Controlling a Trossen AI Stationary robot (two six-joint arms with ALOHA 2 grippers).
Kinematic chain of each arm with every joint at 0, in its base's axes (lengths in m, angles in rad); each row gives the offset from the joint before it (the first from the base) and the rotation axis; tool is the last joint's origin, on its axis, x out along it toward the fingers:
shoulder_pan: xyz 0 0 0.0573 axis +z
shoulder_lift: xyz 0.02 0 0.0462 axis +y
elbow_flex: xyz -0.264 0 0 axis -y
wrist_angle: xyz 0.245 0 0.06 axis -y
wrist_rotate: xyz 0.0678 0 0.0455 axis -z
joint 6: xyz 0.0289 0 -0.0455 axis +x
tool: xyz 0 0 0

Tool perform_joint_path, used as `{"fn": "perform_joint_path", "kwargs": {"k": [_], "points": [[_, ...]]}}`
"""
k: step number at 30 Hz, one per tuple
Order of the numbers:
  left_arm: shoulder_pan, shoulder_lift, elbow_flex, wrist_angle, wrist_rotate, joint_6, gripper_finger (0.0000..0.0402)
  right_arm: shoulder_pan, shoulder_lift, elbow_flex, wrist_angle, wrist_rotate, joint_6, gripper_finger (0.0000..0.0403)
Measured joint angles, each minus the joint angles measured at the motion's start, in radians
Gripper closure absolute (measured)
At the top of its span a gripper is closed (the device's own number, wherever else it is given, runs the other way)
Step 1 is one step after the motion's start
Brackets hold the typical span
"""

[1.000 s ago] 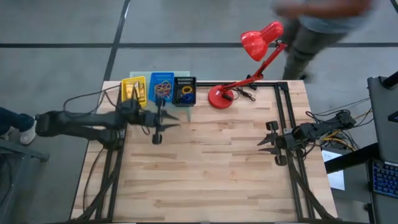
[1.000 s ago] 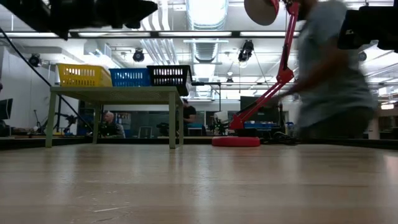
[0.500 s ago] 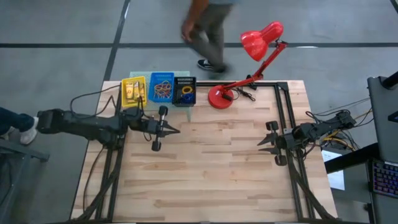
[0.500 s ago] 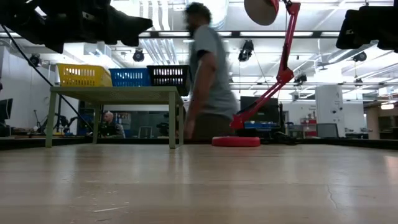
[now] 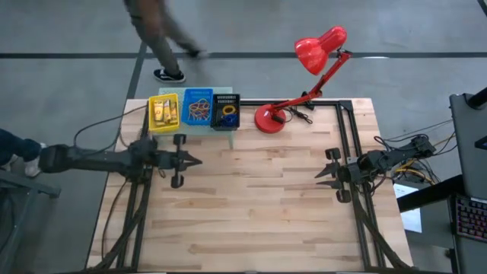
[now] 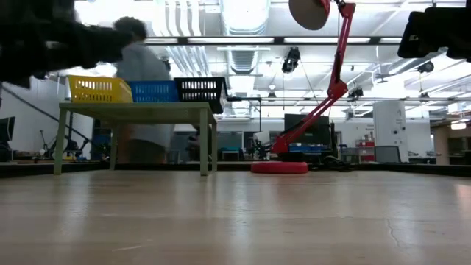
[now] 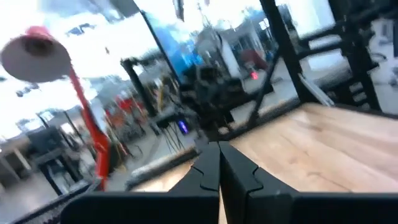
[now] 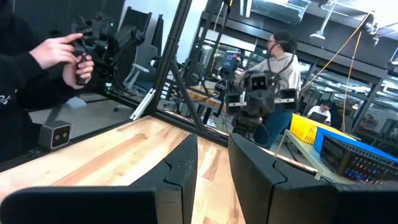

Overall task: Pick & Place Office Desk Supplies
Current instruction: Return to Home Position

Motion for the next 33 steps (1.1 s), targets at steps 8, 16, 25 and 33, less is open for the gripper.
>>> {"fn": "perform_joint_path", "kwargs": {"k": [8, 16, 25, 33], "points": [[0.001, -0.351, -0.047, -0.274, -0.041, -0.041, 0.0401, 0.000, 0.000, 0.000, -0.001, 0.000, 0.000, 0.0316], [0.002, -0.620, -0.047, -0.578, -0.121, -0.077, 0.0401, 0.000, -0.001, 0.000, -0.009, 0.000, 0.000, 0.0316], [0.002, -0.622, -0.047, -0.597, -0.163, -0.076, 0.0401, 0.000, 0.006, 0.000, -0.025, -0.001, 0.000, 0.0316], [0.002, -0.613, -0.048, -0.657, -0.163, -0.076, 0.0384, 0.000, 0.005, 0.000, -0.025, -0.001, 0.000, 0.0316]]}}
